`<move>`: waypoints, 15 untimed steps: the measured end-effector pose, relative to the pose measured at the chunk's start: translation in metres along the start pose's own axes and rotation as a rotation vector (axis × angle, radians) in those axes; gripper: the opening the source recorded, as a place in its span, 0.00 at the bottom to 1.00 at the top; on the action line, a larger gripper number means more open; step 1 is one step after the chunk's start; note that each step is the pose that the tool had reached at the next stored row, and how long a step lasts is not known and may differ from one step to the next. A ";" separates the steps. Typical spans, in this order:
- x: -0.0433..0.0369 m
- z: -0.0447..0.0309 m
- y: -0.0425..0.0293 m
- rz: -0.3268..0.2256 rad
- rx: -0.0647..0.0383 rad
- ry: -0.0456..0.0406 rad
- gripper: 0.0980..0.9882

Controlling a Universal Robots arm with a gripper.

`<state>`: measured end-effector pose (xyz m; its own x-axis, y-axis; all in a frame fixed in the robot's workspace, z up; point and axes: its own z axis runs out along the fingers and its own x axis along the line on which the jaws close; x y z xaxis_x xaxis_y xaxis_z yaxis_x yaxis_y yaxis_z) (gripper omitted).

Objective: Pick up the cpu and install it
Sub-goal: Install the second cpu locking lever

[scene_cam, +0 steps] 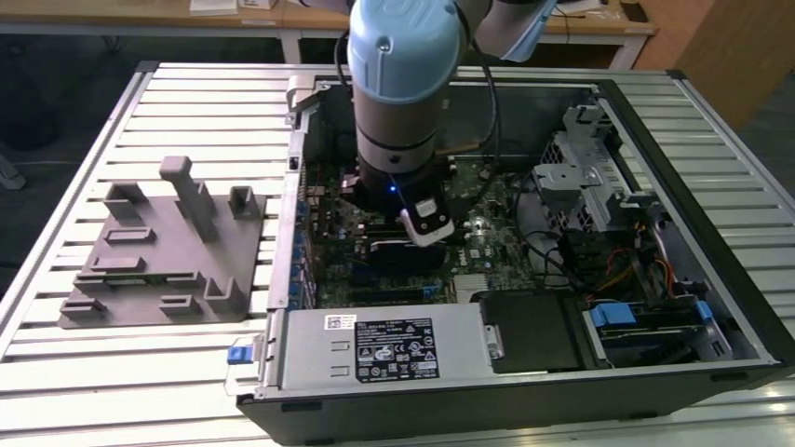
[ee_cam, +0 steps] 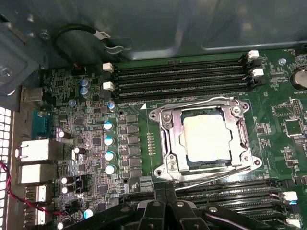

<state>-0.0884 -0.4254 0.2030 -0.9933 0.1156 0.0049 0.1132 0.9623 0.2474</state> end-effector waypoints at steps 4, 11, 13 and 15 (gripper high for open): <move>0.0007 0.0025 -0.0007 0.000 -0.019 0.0021 0.01; 0.0028 0.0073 -0.0022 0.001 -0.056 0.0064 0.01; 0.0034 0.0085 -0.0026 0.001 -0.068 0.0079 0.01; 0.0038 0.0099 -0.0030 0.002 -0.073 0.0083 0.01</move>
<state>-0.0923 -0.4254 0.1927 -0.9933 0.1147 0.0133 0.1129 0.9416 0.3173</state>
